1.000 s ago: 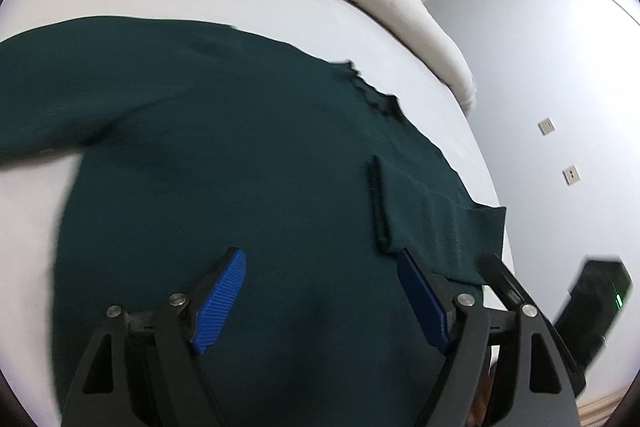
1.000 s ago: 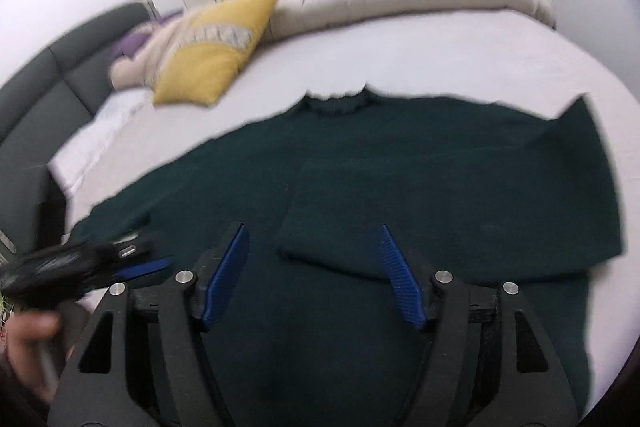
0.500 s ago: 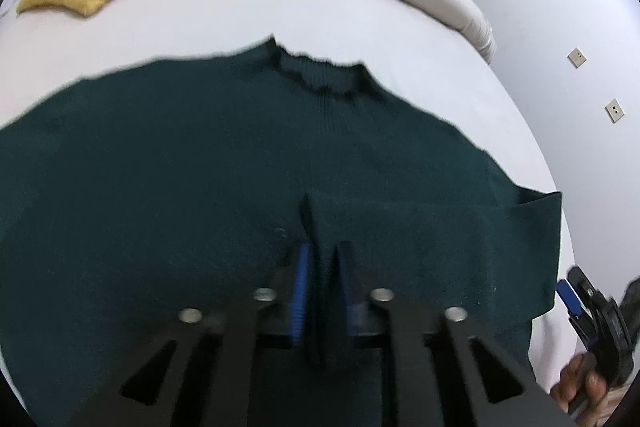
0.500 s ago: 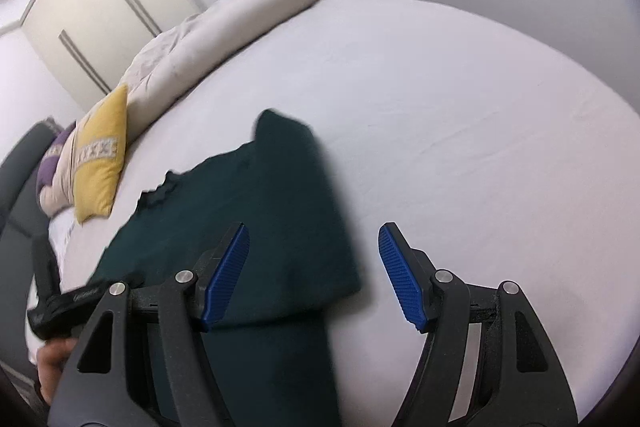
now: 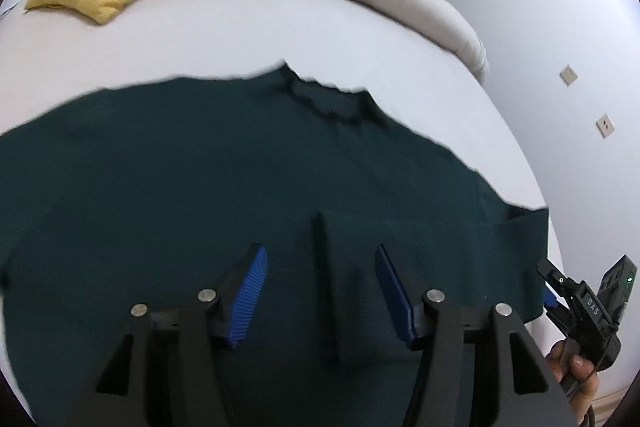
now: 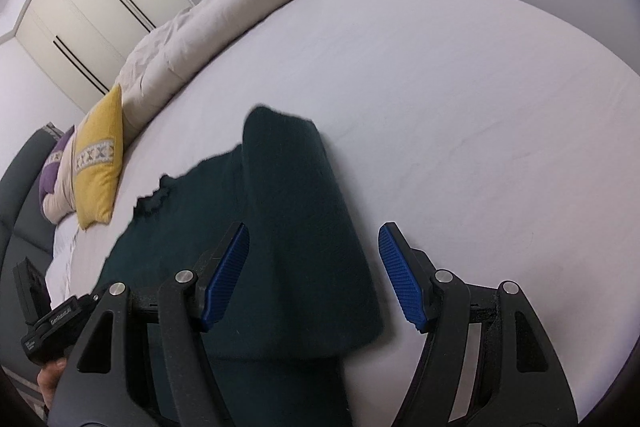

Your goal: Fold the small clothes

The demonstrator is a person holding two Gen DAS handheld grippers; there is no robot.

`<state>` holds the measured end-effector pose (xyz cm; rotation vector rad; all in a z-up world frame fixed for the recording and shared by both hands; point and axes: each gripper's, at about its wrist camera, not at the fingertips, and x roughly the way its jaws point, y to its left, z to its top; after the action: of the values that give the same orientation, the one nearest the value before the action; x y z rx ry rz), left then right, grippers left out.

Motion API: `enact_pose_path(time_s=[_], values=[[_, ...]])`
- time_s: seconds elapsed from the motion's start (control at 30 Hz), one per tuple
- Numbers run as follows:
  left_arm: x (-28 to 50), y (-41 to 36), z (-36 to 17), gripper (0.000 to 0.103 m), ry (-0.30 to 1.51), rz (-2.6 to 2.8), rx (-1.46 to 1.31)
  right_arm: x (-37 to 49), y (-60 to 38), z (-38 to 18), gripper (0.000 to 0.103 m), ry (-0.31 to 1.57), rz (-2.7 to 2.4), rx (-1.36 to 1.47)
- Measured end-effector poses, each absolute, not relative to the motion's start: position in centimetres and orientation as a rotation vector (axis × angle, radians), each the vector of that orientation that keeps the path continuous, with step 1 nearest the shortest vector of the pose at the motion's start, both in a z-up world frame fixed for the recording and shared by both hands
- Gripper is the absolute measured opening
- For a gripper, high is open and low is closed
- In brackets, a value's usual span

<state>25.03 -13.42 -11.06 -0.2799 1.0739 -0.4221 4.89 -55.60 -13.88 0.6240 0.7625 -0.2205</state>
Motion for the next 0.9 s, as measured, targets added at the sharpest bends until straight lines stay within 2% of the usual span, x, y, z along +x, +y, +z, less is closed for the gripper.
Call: enact_pose_path(time_s=[0.1,0.13,0.47,0.6,0.77,0.83,0.87,0.9], values=[[25.1,-15.3,-11.9,0.013,1.104,-0.424,-0.216,4.1,-55.8,-14.2,0.066,0.766,-0.233,0.619],[25.0,-15.5,-11.9,0.01,1.1,-0.421,-0.207,3.4,-56.0,-14.3,0.066,0.763,-0.237,0.622],[24.8,-10.3,-6.8,0.008,0.918,-0.375,-0.244,2.0,-57.4,-13.8,0.066,0.745,-0.257,0.619],[26.5,-6.9,-9.3,0.008,0.96,-0.29,-0.271,3.7,-56.6,-13.0,0.066,0.747,-0.242,0.584],[26.8,-6.6,-12.5,0.008,1.006,-0.278,-0.253,7.3,-55.7,-13.9,0.065,0.831,-0.236,0.559],[27.0,-6.5,-12.5,0.008,1.0,-0.281,-0.259,8.6,-55.3,-14.9,0.059,0.889,-0.235,0.532],[27.2,-6.5,-12.4,0.008,0.999,-0.283,-0.255,9.2,-54.9,-15.2,0.047,0.901,-0.242,0.49],[27.4,-6.7,-12.4,0.008,0.997,-0.286,-0.245,9.6,-54.4,-15.2,0.026,0.911,-0.249,0.435]])
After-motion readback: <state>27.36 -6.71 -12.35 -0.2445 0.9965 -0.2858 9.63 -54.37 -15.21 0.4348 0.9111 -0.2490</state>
